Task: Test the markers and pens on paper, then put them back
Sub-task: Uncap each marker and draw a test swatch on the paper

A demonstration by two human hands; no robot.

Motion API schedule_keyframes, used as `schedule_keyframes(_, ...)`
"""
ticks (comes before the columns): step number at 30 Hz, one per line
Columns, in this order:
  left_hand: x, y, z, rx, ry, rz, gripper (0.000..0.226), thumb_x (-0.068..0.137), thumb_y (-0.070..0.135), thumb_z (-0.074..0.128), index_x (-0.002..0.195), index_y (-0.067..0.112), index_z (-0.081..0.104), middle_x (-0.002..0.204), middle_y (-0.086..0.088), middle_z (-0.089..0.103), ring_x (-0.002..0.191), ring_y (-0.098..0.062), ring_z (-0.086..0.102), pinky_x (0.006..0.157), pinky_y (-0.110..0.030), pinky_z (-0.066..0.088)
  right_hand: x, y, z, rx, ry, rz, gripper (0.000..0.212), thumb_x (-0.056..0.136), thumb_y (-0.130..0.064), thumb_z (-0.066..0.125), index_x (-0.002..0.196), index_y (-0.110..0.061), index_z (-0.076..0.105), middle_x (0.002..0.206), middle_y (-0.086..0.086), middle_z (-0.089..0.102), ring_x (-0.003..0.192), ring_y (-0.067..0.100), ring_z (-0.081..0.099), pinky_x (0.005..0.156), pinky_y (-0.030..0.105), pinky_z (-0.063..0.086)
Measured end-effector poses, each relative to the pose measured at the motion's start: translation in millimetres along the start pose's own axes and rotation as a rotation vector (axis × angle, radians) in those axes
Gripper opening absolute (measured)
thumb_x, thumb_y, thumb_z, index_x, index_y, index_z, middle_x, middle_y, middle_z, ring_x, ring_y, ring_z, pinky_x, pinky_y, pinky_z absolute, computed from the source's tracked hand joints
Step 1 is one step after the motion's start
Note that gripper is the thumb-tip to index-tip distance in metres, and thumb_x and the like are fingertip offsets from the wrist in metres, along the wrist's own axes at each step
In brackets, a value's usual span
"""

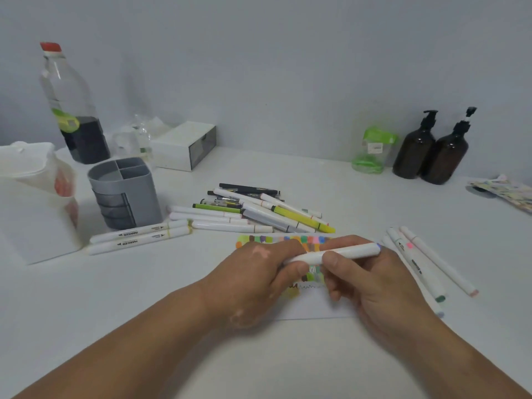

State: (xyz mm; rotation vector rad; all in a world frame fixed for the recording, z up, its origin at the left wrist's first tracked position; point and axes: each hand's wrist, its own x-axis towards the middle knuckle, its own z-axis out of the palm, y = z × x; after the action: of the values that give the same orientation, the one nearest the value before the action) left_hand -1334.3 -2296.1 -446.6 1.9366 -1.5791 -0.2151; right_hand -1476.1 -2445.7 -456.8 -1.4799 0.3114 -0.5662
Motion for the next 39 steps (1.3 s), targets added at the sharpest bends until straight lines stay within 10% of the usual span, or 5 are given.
schedule_keyframes(5,0.3,0.9,3.9,-0.04,0.049,0.071,0.022,0.098,0.049,0.053,0.113,0.038,0.064,0.066,0.013,0.049,0.062,-0.003,0.046,0.059,-0.013,0.033,-2.5,2.8,4.9,0.0,-0.043,0.024,0.052,0.057,-0.051,0.095,0.084,-0.012,0.072,0.068,0.015,0.065,0.056,0.023,0.058,0.05,0.03,0.05)
schedule_keyframes(10,-0.9,-13.9,-2.0,0.093,-0.041,-0.107,0.066,0.07,0.072,0.074,0.125,0.044,0.051,0.091,0.016,0.058,0.084,0.002,0.054,0.064,-0.01,0.04,1.2,2.7,-1.3,0.122,0.08,0.064,0.004,0.072,-0.017,0.074,0.071,-0.016,0.07,0.057,0.008,0.053,0.05,0.017,0.049,0.043,0.025,0.043)
schedule_keyframes(18,0.1,-15.6,-0.8,0.166,-0.143,-0.115,0.065,0.07,0.07,0.076,0.125,0.037,0.064,0.084,0.019,0.053,0.07,0.008,0.047,0.057,-0.008,0.032,-2.4,3.9,-1.5,0.03,0.026,0.133,0.023,0.07,-0.021,0.069,0.086,-0.005,0.078,0.064,0.015,0.062,0.054,0.022,0.058,0.046,0.03,0.049)
schedule_keyframes(24,0.5,-17.0,-1.6,0.171,-0.166,-0.12,0.065,0.071,0.073,0.073,0.126,0.04,0.064,0.097,0.021,0.054,0.075,0.011,0.048,0.058,-0.006,0.028,-7.0,1.6,3.4,-0.518,0.046,0.077,0.015,0.083,-0.014,0.076,0.074,-0.025,0.071,0.05,0.003,0.059,0.041,0.016,0.051,0.041,0.021,0.04)
schedule_keyframes(39,2.4,-16.0,-1.2,0.18,-0.181,-0.148,0.065,0.072,0.072,0.072,0.128,0.041,0.062,0.1,0.019,0.057,0.077,0.008,0.049,0.061,-0.009,0.031,-9.3,-6.0,9.0,-0.609,0.016,0.122,0.014,0.081,-0.015,0.073,0.072,-0.026,0.071,0.049,0.0,0.059,0.041,0.011,0.052,0.041,0.018,0.041)
